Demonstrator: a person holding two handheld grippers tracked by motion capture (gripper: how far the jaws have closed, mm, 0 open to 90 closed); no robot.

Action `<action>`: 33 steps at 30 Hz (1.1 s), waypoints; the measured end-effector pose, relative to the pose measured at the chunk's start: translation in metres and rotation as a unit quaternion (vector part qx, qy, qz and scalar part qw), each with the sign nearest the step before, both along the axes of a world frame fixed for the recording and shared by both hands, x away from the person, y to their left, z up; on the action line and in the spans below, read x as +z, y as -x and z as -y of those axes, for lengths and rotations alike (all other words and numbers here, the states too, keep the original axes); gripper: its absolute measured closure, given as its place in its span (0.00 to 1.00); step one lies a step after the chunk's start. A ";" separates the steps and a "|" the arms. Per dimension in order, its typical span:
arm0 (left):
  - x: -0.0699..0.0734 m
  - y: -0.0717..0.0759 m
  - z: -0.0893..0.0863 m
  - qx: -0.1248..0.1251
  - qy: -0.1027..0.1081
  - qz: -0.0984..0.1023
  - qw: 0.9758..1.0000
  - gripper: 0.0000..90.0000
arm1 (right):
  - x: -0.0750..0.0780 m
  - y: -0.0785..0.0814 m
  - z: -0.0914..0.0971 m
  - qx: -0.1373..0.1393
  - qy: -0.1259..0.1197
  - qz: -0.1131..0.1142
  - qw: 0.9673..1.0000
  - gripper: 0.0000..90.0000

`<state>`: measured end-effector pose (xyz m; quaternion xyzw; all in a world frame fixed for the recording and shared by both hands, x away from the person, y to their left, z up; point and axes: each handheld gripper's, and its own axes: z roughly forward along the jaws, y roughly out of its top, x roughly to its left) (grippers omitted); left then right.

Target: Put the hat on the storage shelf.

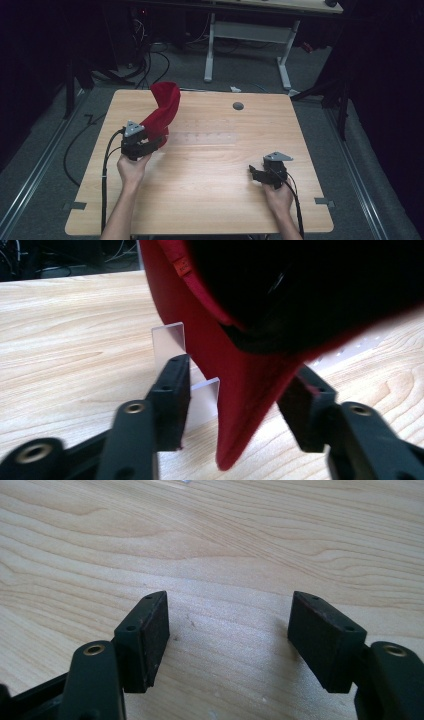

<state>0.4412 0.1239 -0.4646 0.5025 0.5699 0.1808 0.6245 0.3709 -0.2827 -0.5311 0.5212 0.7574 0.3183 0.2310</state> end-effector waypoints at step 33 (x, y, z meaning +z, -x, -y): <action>-0.007 0.059 -0.004 -0.023 0.005 -0.027 0.999 0.37 | 0.000 0.000 0.000 0.000 0.000 0.000 1.000 0.37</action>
